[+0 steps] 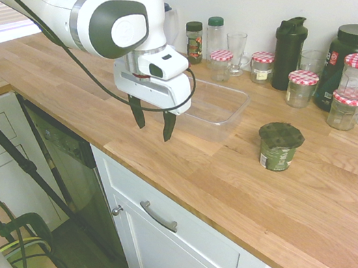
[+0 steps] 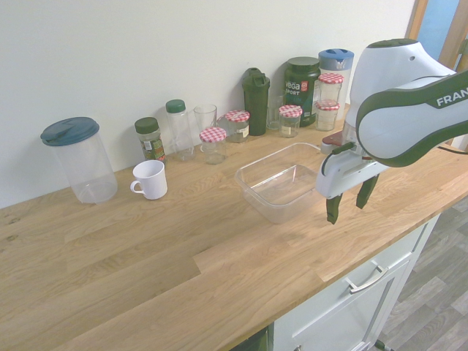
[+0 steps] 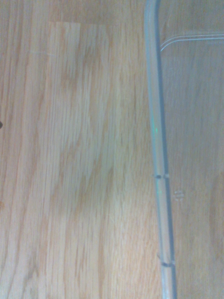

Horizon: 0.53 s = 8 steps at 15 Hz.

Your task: Put the cereal into the container

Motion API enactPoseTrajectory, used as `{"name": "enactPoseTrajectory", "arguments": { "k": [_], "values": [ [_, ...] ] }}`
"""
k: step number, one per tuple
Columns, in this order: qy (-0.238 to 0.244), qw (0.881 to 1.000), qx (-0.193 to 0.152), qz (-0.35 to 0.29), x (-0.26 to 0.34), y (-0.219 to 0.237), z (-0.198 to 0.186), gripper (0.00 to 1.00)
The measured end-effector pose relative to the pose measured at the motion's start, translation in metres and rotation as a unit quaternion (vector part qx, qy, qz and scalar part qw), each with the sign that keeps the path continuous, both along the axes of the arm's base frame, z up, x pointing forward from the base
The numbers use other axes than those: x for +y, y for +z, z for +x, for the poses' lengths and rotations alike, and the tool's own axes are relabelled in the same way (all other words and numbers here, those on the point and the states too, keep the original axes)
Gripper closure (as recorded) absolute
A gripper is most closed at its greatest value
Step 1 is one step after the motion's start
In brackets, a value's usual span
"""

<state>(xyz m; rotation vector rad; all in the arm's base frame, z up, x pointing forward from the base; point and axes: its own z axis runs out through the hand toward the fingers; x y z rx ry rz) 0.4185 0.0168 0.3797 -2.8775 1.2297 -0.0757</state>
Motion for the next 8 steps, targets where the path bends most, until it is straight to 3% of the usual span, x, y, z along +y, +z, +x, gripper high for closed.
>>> {"name": "enactPoseTrajectory", "arguments": {
  "k": [3, 8],
  "values": [
    [-0.013, 1.0, -0.004, -0.007, -0.01, 0.0, 0.003, 0.0],
    [-0.079, 0.996, -0.029, -0.029, -0.103, 0.023, 0.01, 0.0]
  ]
}}
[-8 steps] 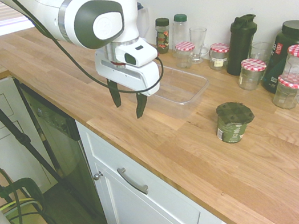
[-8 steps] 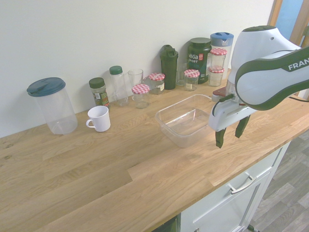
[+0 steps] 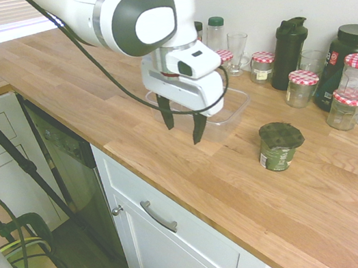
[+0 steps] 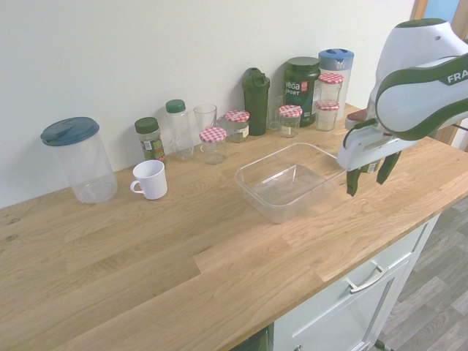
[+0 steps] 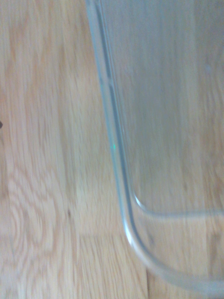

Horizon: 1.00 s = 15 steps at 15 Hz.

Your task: Put the cereal into the container

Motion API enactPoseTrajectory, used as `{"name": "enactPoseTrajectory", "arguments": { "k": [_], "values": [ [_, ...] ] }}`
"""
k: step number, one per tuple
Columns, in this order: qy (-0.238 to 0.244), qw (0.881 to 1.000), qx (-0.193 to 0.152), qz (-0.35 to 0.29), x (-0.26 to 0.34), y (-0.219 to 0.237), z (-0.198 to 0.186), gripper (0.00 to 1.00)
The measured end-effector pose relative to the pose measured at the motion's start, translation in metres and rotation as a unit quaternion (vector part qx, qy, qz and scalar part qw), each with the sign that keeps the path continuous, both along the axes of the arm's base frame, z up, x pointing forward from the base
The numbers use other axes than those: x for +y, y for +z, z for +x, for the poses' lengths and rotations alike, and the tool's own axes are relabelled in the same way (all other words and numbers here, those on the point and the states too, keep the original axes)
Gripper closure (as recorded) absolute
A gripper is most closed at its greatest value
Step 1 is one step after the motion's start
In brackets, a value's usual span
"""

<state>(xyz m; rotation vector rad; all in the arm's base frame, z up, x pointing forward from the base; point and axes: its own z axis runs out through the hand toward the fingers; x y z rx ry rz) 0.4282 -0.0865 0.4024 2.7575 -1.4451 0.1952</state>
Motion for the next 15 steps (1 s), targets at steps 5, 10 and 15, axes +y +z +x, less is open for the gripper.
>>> {"name": "enactPoseTrajectory", "arguments": {
  "k": [5, 10, 15],
  "values": [
    [-0.064, 0.998, -0.024, -0.009, -0.077, -0.026, -0.003, 0.0],
    [-0.094, 0.995, -0.042, -0.005, -0.106, -0.055, 0.018, 0.0],
    [-0.117, 0.991, -0.057, 0.007, -0.119, -0.064, 0.05, 0.0]
  ]
}}
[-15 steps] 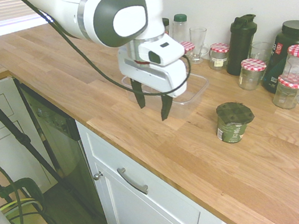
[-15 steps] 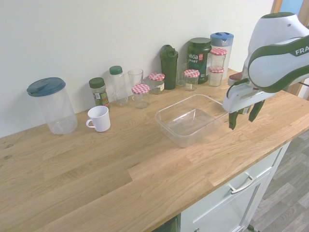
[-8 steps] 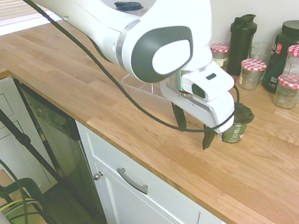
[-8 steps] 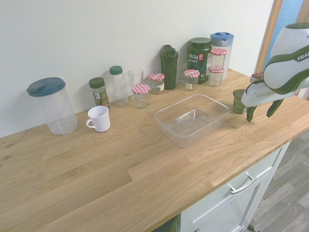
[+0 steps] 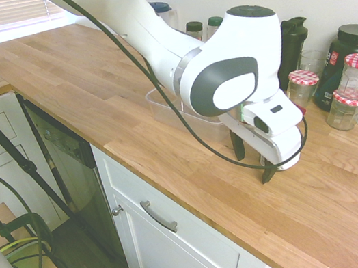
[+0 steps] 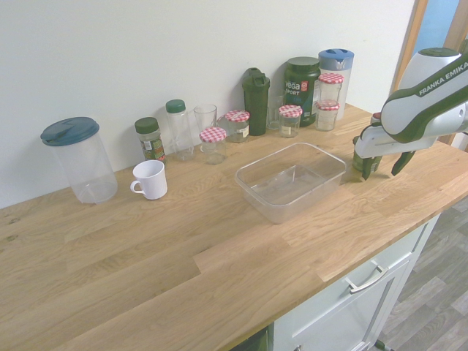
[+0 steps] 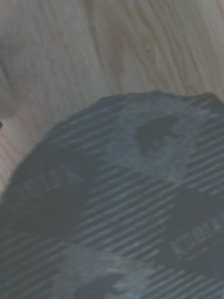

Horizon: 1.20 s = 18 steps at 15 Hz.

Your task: Put the cereal into the container

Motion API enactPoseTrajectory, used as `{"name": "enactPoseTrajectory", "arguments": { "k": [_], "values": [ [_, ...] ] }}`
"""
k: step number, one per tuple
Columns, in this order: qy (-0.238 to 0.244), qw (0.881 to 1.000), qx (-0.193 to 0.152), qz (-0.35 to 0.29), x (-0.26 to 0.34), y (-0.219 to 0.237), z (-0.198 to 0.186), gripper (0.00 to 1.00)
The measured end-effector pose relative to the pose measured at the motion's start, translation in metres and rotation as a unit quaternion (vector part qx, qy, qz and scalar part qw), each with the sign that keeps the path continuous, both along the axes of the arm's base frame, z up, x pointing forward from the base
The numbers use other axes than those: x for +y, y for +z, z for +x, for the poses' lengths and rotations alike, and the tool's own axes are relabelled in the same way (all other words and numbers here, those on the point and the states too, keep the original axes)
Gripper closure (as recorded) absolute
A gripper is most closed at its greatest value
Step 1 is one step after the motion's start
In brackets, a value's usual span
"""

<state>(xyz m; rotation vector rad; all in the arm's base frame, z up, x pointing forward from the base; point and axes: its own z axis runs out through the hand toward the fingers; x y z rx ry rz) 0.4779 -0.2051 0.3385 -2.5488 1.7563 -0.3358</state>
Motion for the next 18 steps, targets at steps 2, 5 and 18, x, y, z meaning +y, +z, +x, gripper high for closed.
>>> {"name": "enactPoseTrajectory", "arguments": {
  "k": [2, 5, 18],
  "values": [
    [-0.006, 1.0, -0.006, 0.0, -0.005, 0.003, 0.01, 0.0],
    [-0.015, 1.0, -0.011, 0.004, -0.012, 0.006, 0.025, 0.0],
    [-0.027, 0.999, -0.003, 0.017, -0.024, 0.012, 0.07, 1.0]
  ]
}}
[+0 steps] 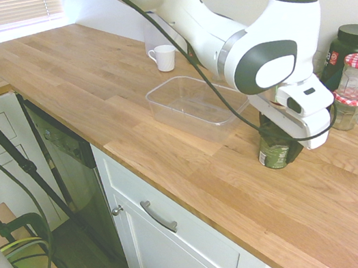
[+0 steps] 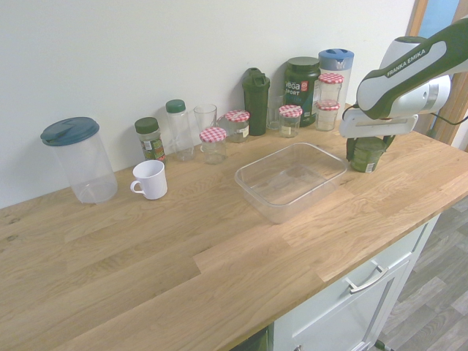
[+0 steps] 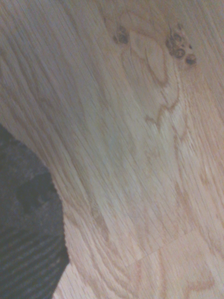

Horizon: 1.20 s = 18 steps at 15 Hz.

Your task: Put the cereal into the container

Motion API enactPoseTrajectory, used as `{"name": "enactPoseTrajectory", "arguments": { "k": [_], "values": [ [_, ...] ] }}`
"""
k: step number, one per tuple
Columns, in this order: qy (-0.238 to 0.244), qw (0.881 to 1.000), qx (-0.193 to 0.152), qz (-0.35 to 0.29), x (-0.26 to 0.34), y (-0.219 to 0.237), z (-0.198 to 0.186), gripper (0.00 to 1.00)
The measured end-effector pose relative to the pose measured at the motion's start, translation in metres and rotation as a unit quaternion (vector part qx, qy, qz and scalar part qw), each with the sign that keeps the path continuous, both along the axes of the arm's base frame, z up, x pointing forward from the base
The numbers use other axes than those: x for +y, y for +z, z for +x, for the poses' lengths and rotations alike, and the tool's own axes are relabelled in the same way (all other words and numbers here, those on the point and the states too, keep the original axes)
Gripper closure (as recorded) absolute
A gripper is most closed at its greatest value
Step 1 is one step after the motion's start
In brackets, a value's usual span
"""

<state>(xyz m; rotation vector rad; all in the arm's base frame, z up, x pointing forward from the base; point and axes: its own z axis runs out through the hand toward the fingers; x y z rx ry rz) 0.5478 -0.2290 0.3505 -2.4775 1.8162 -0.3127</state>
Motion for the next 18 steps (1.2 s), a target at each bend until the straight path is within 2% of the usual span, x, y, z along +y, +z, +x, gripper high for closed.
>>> {"name": "enactPoseTrajectory", "arguments": {
  "k": [3, 6, 8, 10, 14, 18],
  "values": [
    [-0.002, 1.0, -0.006, 0.0, -0.005, 0.016, 0.006, 1.0],
    [0.006, 1.0, -0.03, -0.005, 0.004, 0.068, 0.017, 1.0],
    [0.021, 0.999, -0.046, -0.015, 0.038, 0.104, 0.026, 1.0],
    [0.041, 0.997, -0.051, -0.028, 0.096, 0.122, 0.036, 1.0],
    [0.083, 0.995, -0.038, -0.048, 0.212, 0.105, 0.051, 1.0],
    [0.11, 0.993, -0.01, -0.05, 0.27, 0.055, 0.059, 1.0]
  ]
}}
